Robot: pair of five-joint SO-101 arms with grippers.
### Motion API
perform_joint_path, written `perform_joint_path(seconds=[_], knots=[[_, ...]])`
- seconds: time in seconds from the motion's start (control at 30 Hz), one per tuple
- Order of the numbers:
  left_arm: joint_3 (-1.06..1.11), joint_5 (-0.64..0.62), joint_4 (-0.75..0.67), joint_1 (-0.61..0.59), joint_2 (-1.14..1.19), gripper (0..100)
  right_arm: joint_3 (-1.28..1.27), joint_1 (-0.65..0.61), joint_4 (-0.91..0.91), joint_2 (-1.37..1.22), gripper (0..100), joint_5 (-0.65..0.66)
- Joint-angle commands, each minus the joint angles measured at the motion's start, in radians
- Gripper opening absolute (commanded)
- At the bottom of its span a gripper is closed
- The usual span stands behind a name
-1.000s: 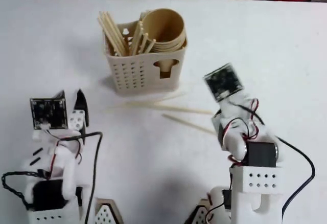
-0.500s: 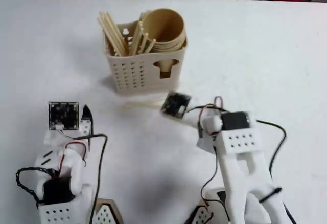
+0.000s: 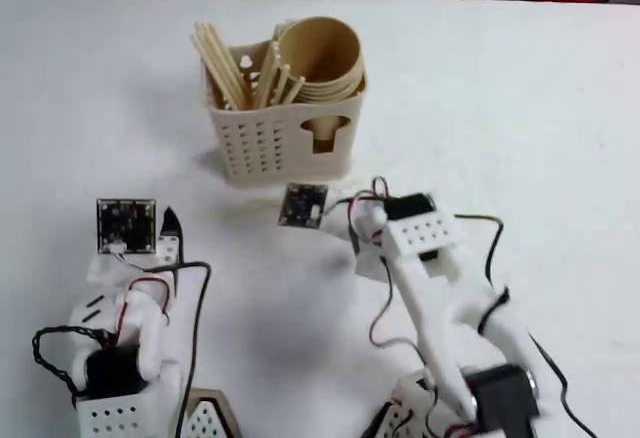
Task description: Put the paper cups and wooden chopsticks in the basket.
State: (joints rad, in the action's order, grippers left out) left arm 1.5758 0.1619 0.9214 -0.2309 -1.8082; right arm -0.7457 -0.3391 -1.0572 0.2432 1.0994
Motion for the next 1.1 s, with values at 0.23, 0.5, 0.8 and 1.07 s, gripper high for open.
perform_joint_path(seconds=[0.23, 0.5, 0.8, 1.07], knots=[[-0.008, 0.012, 0.006, -0.008, -0.013, 14, 0.236, 0.012, 0.015, -0.297, 31.7, 0.009], [-0.003, 0.012, 0.006, -0.008, -0.013, 14, 0.275, 0.01, 0.016, -0.415, 31.5, 0.011], [-0.003, 0.012, 0.006, -0.008, -0.013, 14, 0.273, 0.004, 0.028, -0.432, 7.8, 0.012], [-0.003, 0.012, 0.006, -0.008, -0.013, 14, 0.269, 0.005, 0.028, -0.432, 1.8, 0.011]])
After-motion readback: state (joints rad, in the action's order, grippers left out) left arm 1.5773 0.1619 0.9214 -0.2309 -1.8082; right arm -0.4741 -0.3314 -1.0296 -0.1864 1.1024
